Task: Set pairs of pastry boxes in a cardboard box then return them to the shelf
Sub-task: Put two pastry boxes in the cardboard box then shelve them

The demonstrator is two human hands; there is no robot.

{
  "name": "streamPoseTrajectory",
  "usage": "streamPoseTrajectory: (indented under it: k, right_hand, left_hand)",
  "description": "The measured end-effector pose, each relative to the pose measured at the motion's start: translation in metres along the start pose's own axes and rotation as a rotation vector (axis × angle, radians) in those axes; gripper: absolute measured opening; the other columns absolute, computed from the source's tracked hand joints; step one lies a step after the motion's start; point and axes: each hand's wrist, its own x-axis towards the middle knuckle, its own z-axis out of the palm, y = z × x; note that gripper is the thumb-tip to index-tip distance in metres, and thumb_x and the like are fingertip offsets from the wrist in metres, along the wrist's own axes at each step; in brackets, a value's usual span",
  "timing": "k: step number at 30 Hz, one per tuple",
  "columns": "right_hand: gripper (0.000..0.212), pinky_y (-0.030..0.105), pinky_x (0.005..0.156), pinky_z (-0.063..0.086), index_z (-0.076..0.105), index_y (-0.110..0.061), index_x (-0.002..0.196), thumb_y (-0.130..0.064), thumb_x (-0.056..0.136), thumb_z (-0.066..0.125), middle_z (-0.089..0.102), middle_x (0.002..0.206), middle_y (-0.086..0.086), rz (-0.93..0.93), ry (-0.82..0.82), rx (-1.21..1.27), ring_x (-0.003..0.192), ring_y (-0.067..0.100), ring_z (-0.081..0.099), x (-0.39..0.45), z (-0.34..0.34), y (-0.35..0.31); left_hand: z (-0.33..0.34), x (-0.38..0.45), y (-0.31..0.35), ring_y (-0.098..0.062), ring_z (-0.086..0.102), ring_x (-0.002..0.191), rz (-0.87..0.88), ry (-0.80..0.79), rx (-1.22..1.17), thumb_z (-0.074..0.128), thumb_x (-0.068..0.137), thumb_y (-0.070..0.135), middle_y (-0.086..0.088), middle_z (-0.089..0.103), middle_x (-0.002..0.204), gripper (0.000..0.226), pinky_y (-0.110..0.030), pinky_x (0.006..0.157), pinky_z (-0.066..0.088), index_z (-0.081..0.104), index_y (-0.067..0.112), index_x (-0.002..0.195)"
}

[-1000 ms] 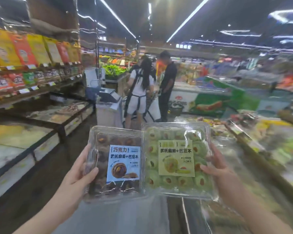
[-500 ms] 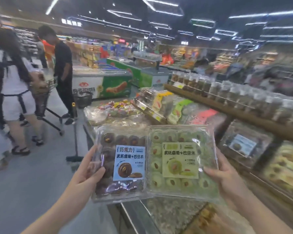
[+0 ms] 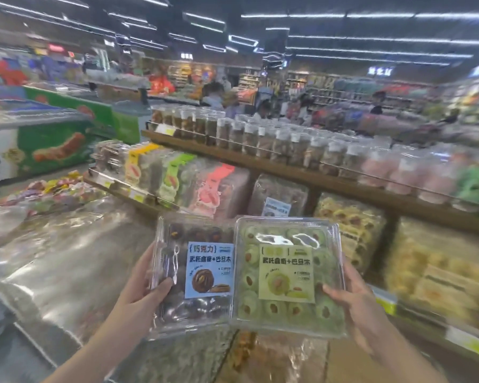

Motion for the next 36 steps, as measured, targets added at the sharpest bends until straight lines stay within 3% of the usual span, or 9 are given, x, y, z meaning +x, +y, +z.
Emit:
streamPoseTrajectory:
  k: [4, 9, 13, 18, 21, 26, 29, 33, 36]
  right_hand:
    - [0.085, 0.046, 0.083, 0.056, 0.033, -0.046, 0.154, -0.004, 0.089, 0.067, 0.040, 0.154, -0.019, -0.047, 0.070, -0.099, 0.116, 0.012, 0.060, 0.022, -0.043, -0.015]
    - [0.085, 0.058, 0.100, 0.049, 0.041, -0.058, 0.145, -0.005, 0.083, 0.067, 0.049, 0.147, -0.021, -0.049, 0.124, -0.074, 0.129, 0.016, 0.053, 0.049, -0.079, -0.024]
    - [0.086, 0.064, 0.115, 0.031, 0.044, -0.067, 0.137, -0.005, 0.083, 0.069, 0.049, 0.151, -0.017, -0.052, 0.153, -0.025, 0.139, 0.021, 0.046, 0.063, -0.093, -0.024]
    - [0.092, 0.054, 0.123, 0.014, 0.031, -0.049, 0.153, 0.000, 0.084, 0.069, 0.027, 0.163, -0.018, -0.091, 0.380, 0.078, 0.147, 0.008, 0.024, 0.074, -0.086, -0.024]
    - [0.093, 0.046, 0.120, 0.019, 0.026, -0.034, 0.159, 0.011, 0.087, 0.062, 0.031, 0.158, -0.019, -0.126, 0.460, 0.142, 0.131, 0.001, 0.029, 0.087, -0.084, -0.020]
    - [0.097, 0.033, 0.096, 0.041, 0.027, -0.025, 0.159, 0.017, 0.080, 0.064, 0.042, 0.147, -0.015, -0.134, 0.558, 0.118, 0.133, 0.014, 0.042, 0.111, -0.089, -0.010]
    - [0.097, 0.048, 0.109, 0.040, 0.035, -0.030, 0.156, 0.016, 0.077, 0.067, 0.056, 0.146, -0.002, -0.122, 0.590, 0.131, 0.129, 0.022, 0.054, 0.122, -0.090, -0.003]
    - [0.081, 0.035, 0.087, 0.046, 0.055, -0.041, 0.138, 0.020, 0.083, 0.057, 0.070, 0.125, -0.015, -0.112, 0.617, 0.118, 0.105, 0.004, 0.068, 0.137, -0.086, -0.007]
    - [0.081, 0.032, 0.082, 0.046, 0.057, -0.043, 0.132, 0.023, 0.087, 0.050, 0.072, 0.121, -0.018, -0.090, 0.609, 0.102, 0.100, 0.002, 0.071, 0.147, -0.080, -0.009]
  left_hand:
    - [0.050, 0.045, -0.013, -0.019, 0.075, 0.101, -0.010, -0.092, 0.019, 0.054, 0.102, -0.001, 0.001, 0.076, 0.119, 0.068, -0.036, 0.088, 0.060, 0.047, 0.055, 0.140]
    - [0.101, 0.103, -0.025, -0.007, 0.069, 0.114, -0.009, -0.196, -0.012, 0.054, 0.102, -0.001, 0.008, 0.071, 0.132, 0.052, -0.013, 0.081, 0.054, 0.054, 0.033, 0.141]
    - [0.125, 0.160, -0.035, 0.018, 0.059, 0.115, -0.045, -0.288, -0.071, 0.056, 0.103, 0.005, 0.032, 0.067, 0.125, 0.051, -0.010, 0.094, 0.049, 0.054, 0.049, 0.129]
    - [0.142, 0.239, -0.047, -0.004, 0.060, 0.127, -0.093, -0.443, -0.085, 0.060, 0.102, 0.015, 0.017, 0.066, 0.137, 0.054, -0.031, 0.099, 0.050, 0.048, 0.041, 0.147]
    - [0.152, 0.282, -0.052, -0.006, 0.064, 0.123, -0.079, -0.523, -0.052, 0.062, 0.100, 0.016, 0.012, 0.068, 0.135, 0.052, -0.026, 0.087, 0.055, 0.051, 0.040, 0.145]
    - [0.161, 0.352, -0.071, -0.003, 0.048, 0.140, -0.076, -0.581, -0.120, 0.092, 0.058, 0.062, 0.020, 0.058, 0.146, 0.085, -0.041, 0.115, 0.034, 0.059, 0.047, 0.135]
    - [0.168, 0.378, -0.084, -0.018, 0.050, 0.142, -0.121, -0.632, -0.183, 0.090, 0.069, 0.046, 0.008, 0.058, 0.149, 0.083, -0.054, 0.118, 0.032, 0.055, 0.034, 0.143]
    - [0.180, 0.396, -0.102, -0.002, 0.068, 0.112, -0.056, -0.561, -0.083, 0.069, 0.093, -0.003, 0.007, 0.075, 0.121, 0.043, -0.022, 0.094, 0.054, 0.062, 0.021, 0.128]
    - [0.183, 0.404, -0.114, -0.014, 0.071, 0.096, -0.081, -0.515, -0.042, 0.066, 0.088, -0.009, -0.009, 0.076, 0.109, 0.043, -0.027, 0.082, 0.061, 0.066, 0.020, 0.121]
